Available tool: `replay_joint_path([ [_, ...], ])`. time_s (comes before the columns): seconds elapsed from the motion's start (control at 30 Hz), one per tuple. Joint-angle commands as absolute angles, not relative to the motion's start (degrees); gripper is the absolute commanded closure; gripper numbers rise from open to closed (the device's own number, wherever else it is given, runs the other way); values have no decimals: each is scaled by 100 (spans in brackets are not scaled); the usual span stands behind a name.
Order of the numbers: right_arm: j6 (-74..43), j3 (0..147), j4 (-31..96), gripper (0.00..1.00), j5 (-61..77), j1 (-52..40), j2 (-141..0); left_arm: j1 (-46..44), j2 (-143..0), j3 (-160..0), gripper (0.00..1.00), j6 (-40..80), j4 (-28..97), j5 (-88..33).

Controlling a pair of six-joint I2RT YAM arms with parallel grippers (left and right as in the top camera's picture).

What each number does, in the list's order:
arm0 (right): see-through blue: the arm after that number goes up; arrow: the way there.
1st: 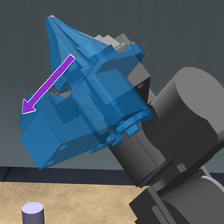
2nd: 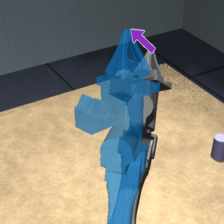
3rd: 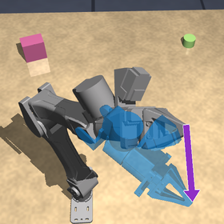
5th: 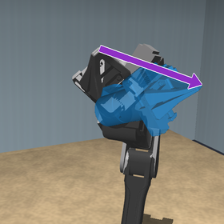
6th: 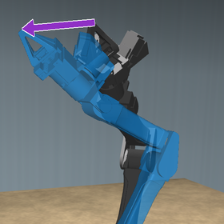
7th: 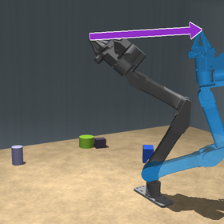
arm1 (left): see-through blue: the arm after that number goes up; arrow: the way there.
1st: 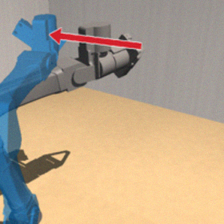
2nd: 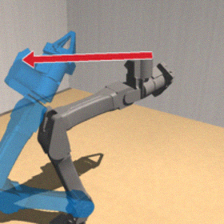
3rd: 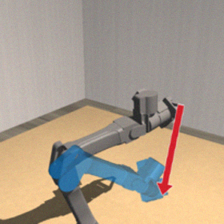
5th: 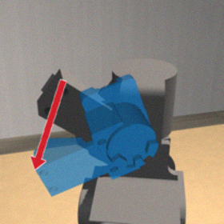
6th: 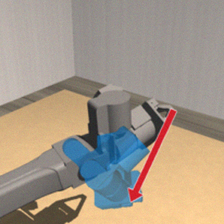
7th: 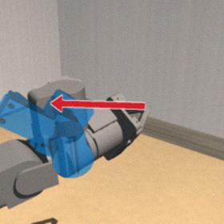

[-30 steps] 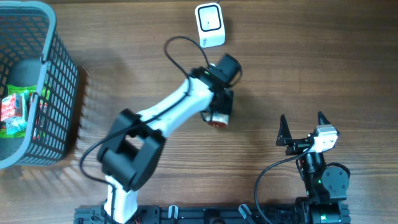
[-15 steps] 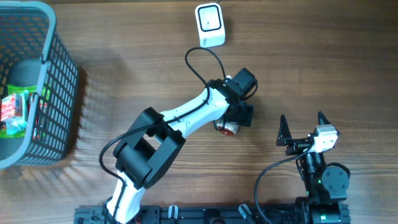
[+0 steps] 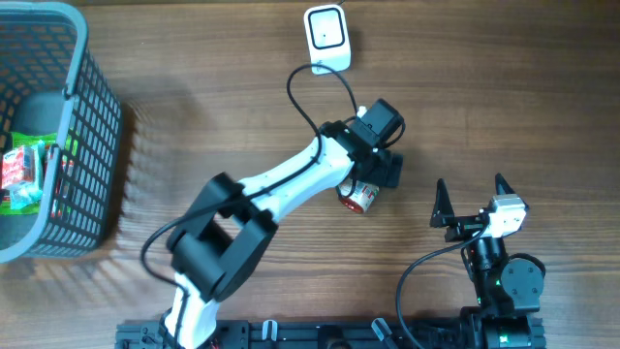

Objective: Scan the item barcode
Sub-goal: 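Carry the jar right and set it upright on the table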

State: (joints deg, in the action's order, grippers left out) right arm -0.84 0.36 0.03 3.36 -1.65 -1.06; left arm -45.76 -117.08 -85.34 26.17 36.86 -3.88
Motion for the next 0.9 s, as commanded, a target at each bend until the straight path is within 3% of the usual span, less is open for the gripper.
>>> replay_joint_path([
  [0.0,-163,30,-12,0,281,-141,-102,-4471,-10967,-8639,0,2421,3682,-143],
  [0.3,-165,30,-12,0,281,-141,-102,-3815,-10602,-8637,2,2423,4932,204],
  [0.37,-165,30,-12,0,279,-141,-102,-3625,-10648,-8635,18,2425,5319,202],
  [0.47,-165,30,-12,0,281,-141,-102,-3437,-10713,-8554,60,2425,5651,202],
  [0.57,-165,30,-12,0,281,-141,-102,-3400,-10772,-8324,93,2425,5564,202],
  [0.87,-163,30,-12,0,281,-141,-102,-3575,-10954,-7229,96,2449,4185,-255],
])
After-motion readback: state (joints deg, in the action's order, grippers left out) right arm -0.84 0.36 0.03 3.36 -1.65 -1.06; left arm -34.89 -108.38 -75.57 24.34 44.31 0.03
